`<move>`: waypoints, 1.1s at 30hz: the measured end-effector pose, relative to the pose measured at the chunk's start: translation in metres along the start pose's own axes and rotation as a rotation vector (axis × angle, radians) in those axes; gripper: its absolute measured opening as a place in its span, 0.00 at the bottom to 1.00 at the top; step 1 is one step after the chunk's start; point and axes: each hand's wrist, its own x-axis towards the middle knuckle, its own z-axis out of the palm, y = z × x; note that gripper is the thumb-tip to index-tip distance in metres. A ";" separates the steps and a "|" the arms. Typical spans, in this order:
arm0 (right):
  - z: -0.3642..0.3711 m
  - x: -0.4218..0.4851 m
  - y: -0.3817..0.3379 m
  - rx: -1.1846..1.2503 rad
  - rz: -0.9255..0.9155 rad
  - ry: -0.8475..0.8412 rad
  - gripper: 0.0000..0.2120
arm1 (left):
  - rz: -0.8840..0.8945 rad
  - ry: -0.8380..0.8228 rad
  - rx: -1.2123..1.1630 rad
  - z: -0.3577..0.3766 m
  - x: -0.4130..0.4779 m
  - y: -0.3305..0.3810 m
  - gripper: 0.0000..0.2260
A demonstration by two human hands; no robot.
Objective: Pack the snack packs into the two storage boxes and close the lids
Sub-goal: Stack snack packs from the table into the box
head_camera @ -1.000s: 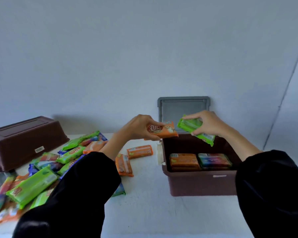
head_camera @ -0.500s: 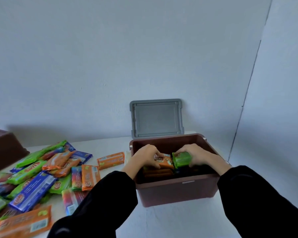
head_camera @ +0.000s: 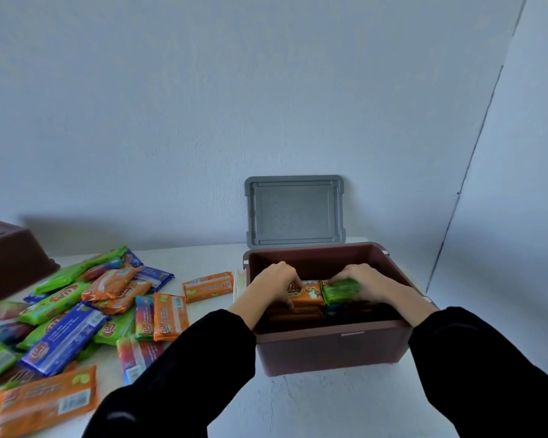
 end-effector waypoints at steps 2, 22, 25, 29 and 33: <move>0.001 0.001 0.000 -0.007 0.009 0.006 0.23 | -0.006 -0.001 -0.011 0.000 0.000 0.001 0.26; -0.071 0.066 -0.172 0.420 -0.245 0.357 0.21 | -0.423 0.550 -0.532 -0.063 -0.140 -0.159 0.10; -0.065 0.098 -0.210 0.409 -0.317 0.281 0.21 | -0.558 0.509 -0.525 -0.055 -0.163 -0.197 0.11; -0.045 0.143 -0.242 0.262 -0.352 0.087 0.24 | -0.706 0.416 -0.434 -0.036 -0.174 -0.236 0.13; -0.017 0.185 -0.255 0.016 -0.361 -0.152 0.30 | -0.798 0.275 -0.397 -0.013 -0.167 -0.260 0.16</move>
